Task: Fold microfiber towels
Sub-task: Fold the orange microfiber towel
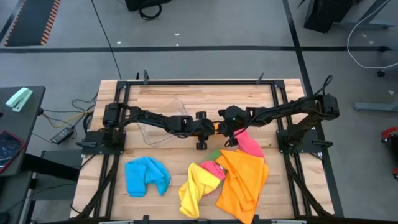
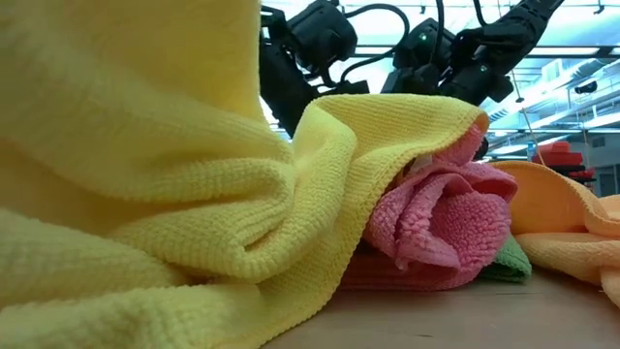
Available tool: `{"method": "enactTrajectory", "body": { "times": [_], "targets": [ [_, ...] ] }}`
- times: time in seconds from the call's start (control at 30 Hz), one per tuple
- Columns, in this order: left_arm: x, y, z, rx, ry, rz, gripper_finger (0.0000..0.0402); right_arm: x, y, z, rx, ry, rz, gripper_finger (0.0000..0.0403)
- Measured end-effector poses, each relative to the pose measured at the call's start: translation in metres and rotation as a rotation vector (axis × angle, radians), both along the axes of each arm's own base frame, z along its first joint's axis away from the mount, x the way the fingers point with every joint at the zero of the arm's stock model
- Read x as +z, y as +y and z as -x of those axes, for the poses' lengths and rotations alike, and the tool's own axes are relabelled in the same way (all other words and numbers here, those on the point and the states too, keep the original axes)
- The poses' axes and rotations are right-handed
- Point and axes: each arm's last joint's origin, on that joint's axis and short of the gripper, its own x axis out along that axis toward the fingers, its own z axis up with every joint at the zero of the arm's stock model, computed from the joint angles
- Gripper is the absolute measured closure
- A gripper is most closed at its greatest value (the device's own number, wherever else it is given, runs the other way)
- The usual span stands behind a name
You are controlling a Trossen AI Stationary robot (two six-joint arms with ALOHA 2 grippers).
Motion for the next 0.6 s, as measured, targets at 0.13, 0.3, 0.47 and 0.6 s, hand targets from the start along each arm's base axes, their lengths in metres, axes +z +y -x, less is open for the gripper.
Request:
{"method": "enactTrajectory", "body": {
  "times": [0.13,0.3,0.47,0.6],
  "targets": [
    [0.005,0.001,0.000,0.003,-0.020,0.000,0.0383,0.004,0.003,0.004,-0.058,0.024,0.047,0.0336],
    [0.010,0.011,0.001,0.040,-0.045,0.009,0.0358,0.024,0.006,0.018,-0.132,0.019,0.042,0.0272],
    [0.020,0.020,0.002,0.084,-0.085,0.024,0.0380,0.037,0.006,0.033,-0.232,0.039,0.039,0.0216],
    [0.024,0.022,-0.001,0.075,-0.130,0.011,0.0384,0.037,0.004,0.037,-0.313,0.049,0.066,0.0187]
  ]
}}
